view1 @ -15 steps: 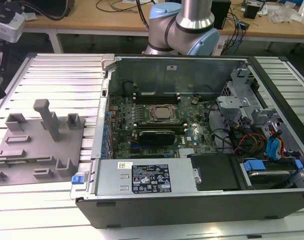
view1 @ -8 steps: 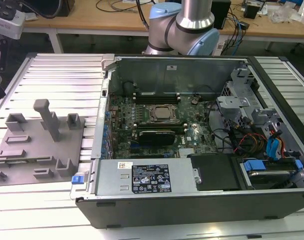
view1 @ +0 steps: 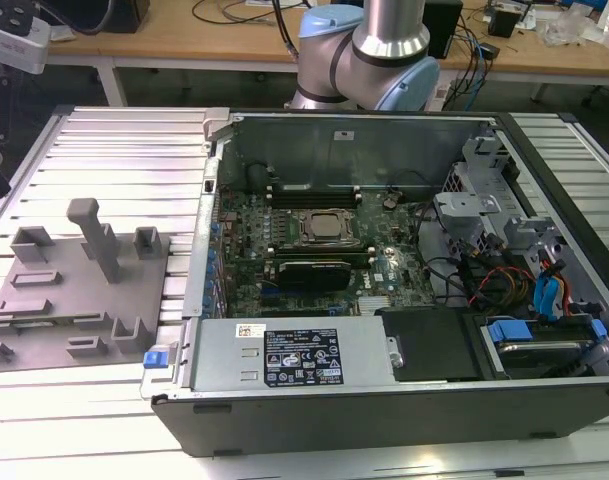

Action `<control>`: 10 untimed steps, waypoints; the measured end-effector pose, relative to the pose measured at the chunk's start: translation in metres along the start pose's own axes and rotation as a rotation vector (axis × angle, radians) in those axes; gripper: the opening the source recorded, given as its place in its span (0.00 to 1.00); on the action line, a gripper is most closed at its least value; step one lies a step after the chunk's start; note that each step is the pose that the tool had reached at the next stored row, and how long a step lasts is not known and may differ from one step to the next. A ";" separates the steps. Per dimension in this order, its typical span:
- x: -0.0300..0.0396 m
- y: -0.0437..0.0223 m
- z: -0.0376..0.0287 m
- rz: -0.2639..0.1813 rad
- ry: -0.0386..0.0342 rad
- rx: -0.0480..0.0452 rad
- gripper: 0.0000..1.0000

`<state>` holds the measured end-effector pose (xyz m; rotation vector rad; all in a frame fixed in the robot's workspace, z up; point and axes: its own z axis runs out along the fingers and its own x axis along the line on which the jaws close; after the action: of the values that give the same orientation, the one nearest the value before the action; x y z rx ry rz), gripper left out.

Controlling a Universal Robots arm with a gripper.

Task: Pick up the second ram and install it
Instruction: 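Pick up the second ram and move it above second insertion slot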

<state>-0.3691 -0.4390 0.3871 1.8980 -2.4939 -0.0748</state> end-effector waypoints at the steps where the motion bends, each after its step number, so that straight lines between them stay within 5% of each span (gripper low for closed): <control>1: 0.0000 0.0000 0.0000 -0.006 0.0002 -0.0001 0.11; 10: 0.0000 0.0000 0.0000 -0.131 0.0055 -0.0031 0.11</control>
<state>-0.3691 -0.4390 0.3870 2.0554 -2.3618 -0.0738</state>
